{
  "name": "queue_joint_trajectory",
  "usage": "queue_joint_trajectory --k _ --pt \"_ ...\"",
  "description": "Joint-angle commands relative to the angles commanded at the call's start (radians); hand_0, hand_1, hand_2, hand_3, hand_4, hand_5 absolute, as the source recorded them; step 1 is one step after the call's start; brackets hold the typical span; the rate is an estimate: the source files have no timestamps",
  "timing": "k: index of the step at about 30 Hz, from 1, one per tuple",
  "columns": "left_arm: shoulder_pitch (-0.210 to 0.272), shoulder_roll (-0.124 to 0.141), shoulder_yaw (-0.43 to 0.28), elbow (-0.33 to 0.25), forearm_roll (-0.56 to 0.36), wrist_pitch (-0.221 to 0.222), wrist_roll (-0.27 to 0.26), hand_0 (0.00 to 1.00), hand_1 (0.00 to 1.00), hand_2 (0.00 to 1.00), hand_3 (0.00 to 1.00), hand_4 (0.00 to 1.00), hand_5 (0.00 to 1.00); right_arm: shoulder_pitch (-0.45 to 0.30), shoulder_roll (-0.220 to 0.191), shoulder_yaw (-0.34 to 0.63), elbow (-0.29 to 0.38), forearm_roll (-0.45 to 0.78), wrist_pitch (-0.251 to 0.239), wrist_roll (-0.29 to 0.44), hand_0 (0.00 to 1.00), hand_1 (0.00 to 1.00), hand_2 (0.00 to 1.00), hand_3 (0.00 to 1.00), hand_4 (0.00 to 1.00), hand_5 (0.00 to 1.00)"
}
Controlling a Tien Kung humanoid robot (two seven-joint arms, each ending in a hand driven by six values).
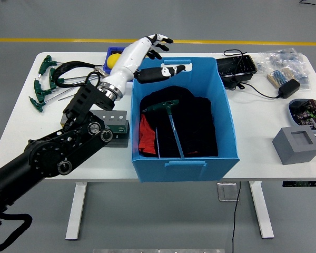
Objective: Lift tool from toolbox,place it in box,lift tool from toolbox,place it in box
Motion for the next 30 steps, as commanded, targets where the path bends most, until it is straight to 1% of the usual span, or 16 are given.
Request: queue_joint_trajectory --k 1,2,3,4,8,9,10,12,17,19,20,21,23,25,26,30 --pt "0.025 0.018 -0.042 -0.025 -0.01 0.007 -0.007 0.606 0.593 0.667 0.726 0.925 0.587 -0.001 0.001 0.003 0.0 0.0 0.0 0.0 0.711 0.692 0.756 0.61 0.838 0.716" --pt "0.038 0.026 -0.063 -0.036 -0.015 0.01 -0.012 0.606 0.593 0.667 0.726 0.925 0.587 -0.002 0.001 0.005 0.0 -0.001 0.0 0.0 0.711 0.692 0.756 0.61 0.838 0.716" --pt "0.055 0.037 -0.093 -0.049 -0.024 0.012 -0.019 0.632 0.632 0.702 0.737 0.916 0.607 -0.002 0.002 0.007 0.0 -0.002 0.0 0.0 0.71 0.692 0.755 0.611 0.838 0.715" --pt "0.076 0.049 -0.124 -0.062 -0.038 0.011 -0.025 0.632 0.632 0.702 0.737 0.916 0.607 -0.002 0.002 0.008 0.0 -0.002 0.0 0.001 0.71 0.692 0.755 0.611 0.838 0.715" --pt "0.128 0.067 -0.22 -0.083 -0.089 0.002 -0.043 0.632 0.632 0.702 0.737 0.916 0.607 -0.001 0.003 0.007 0.0 0.003 0.0 0.002 0.71 0.692 0.755 0.611 0.838 0.715" --pt "0.141 0.067 -0.246 -0.084 -0.111 -0.005 -0.049 0.718 0.681 0.75 0.745 0.912 0.62 0.0 0.003 0.005 0.0 0.005 0.0 0.002 0.708 0.694 0.756 0.61 0.837 0.715" --pt "0.149 0.066 -0.265 -0.084 -0.131 -0.012 -0.052 0.718 0.681 0.75 0.745 0.912 0.62 0.0 0.002 0.003 0.0 0.008 0.0 0.003 0.708 0.694 0.756 0.61 0.837 0.715" --pt "0.174 0.059 -0.311 -0.087 -0.21 -0.027 -0.063 0.718 0.681 0.75 0.745 0.912 0.62 0.001 0.002 0.0 0.0 0.014 0.0 0.004 0.708 0.694 0.756 0.61 0.837 0.715" --pt "0.212 0.055 -0.372 -0.097 -0.382 -0.062 -0.074 0.702 0.682 0.763 0.744 0.909 0.637 -0.001 0.003 -0.003 0.0 0.02 -0.001 0.005 0.706 0.694 0.755 0.61 0.837 0.715" --pt "0.23 0.05 -0.399 -0.097 -0.416 -0.087 -0.065 0.702 0.682 0.763 0.744 0.909 0.637 -0.001 0.003 -0.005 0.0 0.019 -0.001 0.004 0.706 0.694 0.755 0.61 0.837 0.715" --pt "0.242 0.044 -0.42 -0.097 -0.428 -0.102 -0.055 0.702 0.682 0.763 0.744 0.909 0.637 -0.001 0.002 -0.007 0.0 0.02 0.0 0.004 0.706 0.694 0.755 0.61 0.837 0.715" --pt "0.256 0.036 -0.444 -0.097 -0.442 -0.118 -0.044 0.682 0.656 0.728 0.743 0.9 0.645 -0.001 0.002 -0.009 0.0 0.022 0.0 0.005 0.704 0.693 0.754 0.61 0.837 0.715" --pt "0.29 0.017 -0.492 -0.099 -0.487 -0.145 -0.024 0.682 0.656 0.728 0.743 0.9 0.645 -0.003 0.003 -0.006 0.0 0.02 -0.001 0.005 0.704 0.693 0.754 0.61 0.837 0.715" --pt "0.316 0.005 -0.529 -0.1 -0.513 -0.16 -0.017 0.682 0.656 0.728 0.743 0.9 0.645 -0.005 0.004 -0.004 0.0 0.017 -0.001 0.004 0.704 0.693 0.754 0.61 0.837 0.715" --pt "0.326 0.002 -0.542 -0.101 -0.515 -0.165 -0.016 0.682 0.656 0.728 0.743 0.9 0.645 -0.005 0.004 -0.003 0.0 0.016 -0.001 0.004 0.704 0.693 0.754 0.61 0.837 0.715" --pt "0.385 -0.019 -0.624 -0.093 -0.498 -0.21 -0.018 0.686 0.655 0.733 0.744 0.902 0.657 -0.005 0.005 -0.001 0.0 0.01 -0.001 0.002 0.704 0.693 0.754 0.61 0.837 0.715"
